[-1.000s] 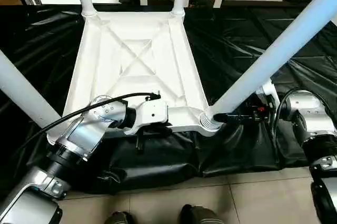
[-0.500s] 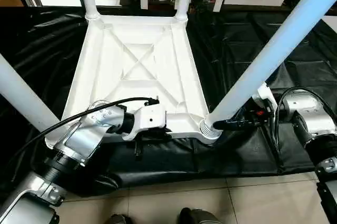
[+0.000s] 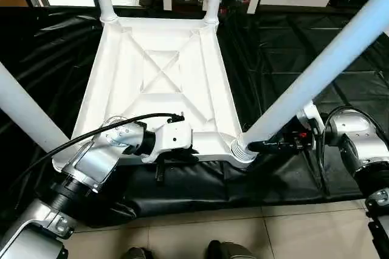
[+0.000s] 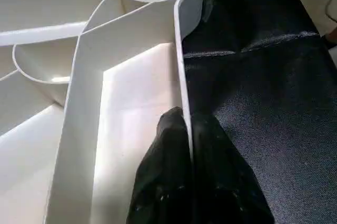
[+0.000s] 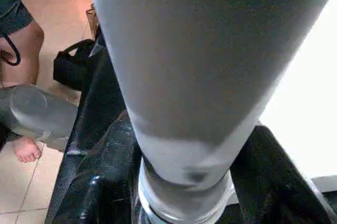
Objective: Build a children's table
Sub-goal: Insert table leg to table base
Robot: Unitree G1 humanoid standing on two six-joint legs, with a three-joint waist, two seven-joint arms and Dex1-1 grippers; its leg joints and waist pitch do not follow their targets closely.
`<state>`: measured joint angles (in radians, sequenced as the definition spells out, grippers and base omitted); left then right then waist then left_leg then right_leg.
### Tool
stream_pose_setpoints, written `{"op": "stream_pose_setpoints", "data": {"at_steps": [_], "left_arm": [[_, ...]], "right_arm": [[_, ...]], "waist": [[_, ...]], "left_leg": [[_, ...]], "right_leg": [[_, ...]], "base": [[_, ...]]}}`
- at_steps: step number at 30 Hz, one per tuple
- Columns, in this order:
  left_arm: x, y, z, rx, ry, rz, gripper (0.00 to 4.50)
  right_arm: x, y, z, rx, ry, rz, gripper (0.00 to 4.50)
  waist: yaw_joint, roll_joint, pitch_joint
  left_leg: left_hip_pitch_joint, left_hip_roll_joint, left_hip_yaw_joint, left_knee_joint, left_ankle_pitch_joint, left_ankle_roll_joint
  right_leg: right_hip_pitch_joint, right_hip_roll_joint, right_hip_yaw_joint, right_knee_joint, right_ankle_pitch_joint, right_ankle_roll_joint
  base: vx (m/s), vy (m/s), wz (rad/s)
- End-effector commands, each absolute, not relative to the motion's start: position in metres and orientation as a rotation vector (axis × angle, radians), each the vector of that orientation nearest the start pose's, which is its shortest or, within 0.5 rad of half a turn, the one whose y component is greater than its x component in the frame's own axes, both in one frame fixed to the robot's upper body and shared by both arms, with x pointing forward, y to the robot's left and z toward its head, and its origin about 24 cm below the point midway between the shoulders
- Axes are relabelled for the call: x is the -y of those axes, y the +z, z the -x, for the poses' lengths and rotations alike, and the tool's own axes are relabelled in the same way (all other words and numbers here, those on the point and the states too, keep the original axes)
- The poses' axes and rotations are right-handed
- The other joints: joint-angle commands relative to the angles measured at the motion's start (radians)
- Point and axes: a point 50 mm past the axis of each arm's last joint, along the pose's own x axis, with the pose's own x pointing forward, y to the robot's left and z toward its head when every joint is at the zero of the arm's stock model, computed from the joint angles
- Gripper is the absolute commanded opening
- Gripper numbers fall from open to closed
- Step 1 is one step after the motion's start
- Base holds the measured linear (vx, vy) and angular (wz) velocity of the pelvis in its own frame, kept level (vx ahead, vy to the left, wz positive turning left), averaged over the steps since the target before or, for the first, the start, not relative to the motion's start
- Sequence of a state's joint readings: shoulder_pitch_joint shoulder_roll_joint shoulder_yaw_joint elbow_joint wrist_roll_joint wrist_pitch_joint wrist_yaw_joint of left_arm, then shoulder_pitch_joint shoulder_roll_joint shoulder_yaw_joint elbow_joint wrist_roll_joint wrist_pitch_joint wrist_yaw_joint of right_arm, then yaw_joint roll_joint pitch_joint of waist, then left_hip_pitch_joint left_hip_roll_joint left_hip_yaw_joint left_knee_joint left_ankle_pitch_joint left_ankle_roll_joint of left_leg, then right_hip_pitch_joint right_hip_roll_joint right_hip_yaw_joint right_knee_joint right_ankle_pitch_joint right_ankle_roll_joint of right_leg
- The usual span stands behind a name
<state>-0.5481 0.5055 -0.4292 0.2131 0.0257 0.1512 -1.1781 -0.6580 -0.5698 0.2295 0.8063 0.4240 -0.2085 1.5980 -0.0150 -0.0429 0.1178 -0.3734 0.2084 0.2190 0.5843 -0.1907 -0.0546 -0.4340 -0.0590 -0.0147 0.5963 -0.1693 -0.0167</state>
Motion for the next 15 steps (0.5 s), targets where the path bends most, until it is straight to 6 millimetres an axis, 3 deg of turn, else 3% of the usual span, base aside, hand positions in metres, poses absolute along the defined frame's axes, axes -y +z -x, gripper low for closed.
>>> {"op": "stream_pose_setpoints", "data": {"at_steps": [1,8,15], "left_arm": [[-0.117,0.078,-0.291,-0.368,-1.471,-0.703,0.0],[-0.118,0.077,-0.29,-0.376,-1.473,-0.702,0.0],[-0.117,0.076,-0.289,-0.377,-1.48,-0.697,0.0]], "right_arm": [[0.209,0.048,-0.291,-0.415,1.582,0.208,1.95],[0.211,0.045,-0.29,-0.456,1.579,0.204,1.95],[0.201,0.045,-0.297,-0.447,1.585,0.221,1.95]], "waist": [[-0.007,0.005,-0.053],[-0.008,0.005,-0.053],[-0.012,0.006,-0.051]], "left_leg": [[0.019,0.032,-0.011,-0.065,-0.22,0.085],[0.02,0.032,-0.012,-0.066,-0.235,0.075],[0.021,0.033,-0.015,-0.07,-0.269,0.056]], "right_leg": [[0.042,-0.051,0.032,-0.071,-0.216,-0.279],[0.04,-0.051,0.032,-0.073,-0.234,-0.274],[0.037,-0.051,0.032,-0.077,-0.269,-0.262]], "base": [[0.0,0.0,0.0],[0.0,0.0,0.0],[0.0,0.0,0.0]]}}
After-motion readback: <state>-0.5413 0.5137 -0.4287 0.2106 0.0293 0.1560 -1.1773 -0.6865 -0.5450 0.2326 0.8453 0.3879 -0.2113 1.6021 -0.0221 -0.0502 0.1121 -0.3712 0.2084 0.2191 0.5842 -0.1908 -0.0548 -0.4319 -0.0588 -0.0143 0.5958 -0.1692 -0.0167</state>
